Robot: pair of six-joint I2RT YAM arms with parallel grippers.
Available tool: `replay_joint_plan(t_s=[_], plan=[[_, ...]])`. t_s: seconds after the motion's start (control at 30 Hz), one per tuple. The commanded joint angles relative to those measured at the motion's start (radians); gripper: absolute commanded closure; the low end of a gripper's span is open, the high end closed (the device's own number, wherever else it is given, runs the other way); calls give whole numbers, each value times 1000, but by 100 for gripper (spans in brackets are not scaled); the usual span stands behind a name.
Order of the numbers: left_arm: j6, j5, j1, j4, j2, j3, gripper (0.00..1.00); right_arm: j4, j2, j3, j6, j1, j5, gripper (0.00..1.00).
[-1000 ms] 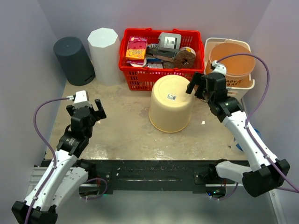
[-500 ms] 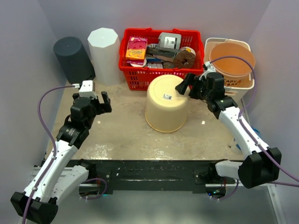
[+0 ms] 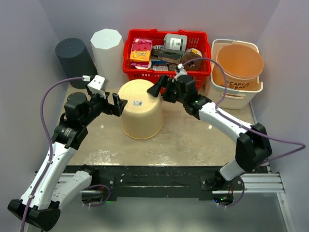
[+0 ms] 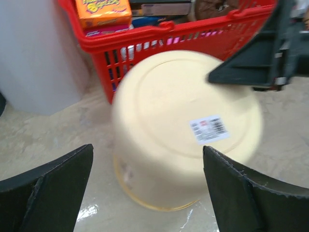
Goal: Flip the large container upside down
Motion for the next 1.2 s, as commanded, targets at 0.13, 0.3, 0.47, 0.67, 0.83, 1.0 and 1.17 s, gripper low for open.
replay_joint_plan(t_s=[0.13,0.3,0.47,0.67,0.83,1.0,1.17], plan=[[36,355,6,-5,-12,146,0,169,204,290,47,73,-104,1],[26,363,-17,-19,48,180,1,-145,114,474,-202,17,103,1],[60,147,-123,-11,95,212,0,-267,-30,393,-203,-130,200,1],[118,-153,-336,-88,268,323,1,-289,-201,217,-202,-175,244,1],[164,-422,-467,-122,359,387,1,-316,-279,109,-200,-175,271,1],[163,-584,-546,-161,446,404,1,-307,-322,22,-161,-177,237,1],[155,-650,-557,-172,465,366,0,-310,-339,-18,-147,-177,231,1]])
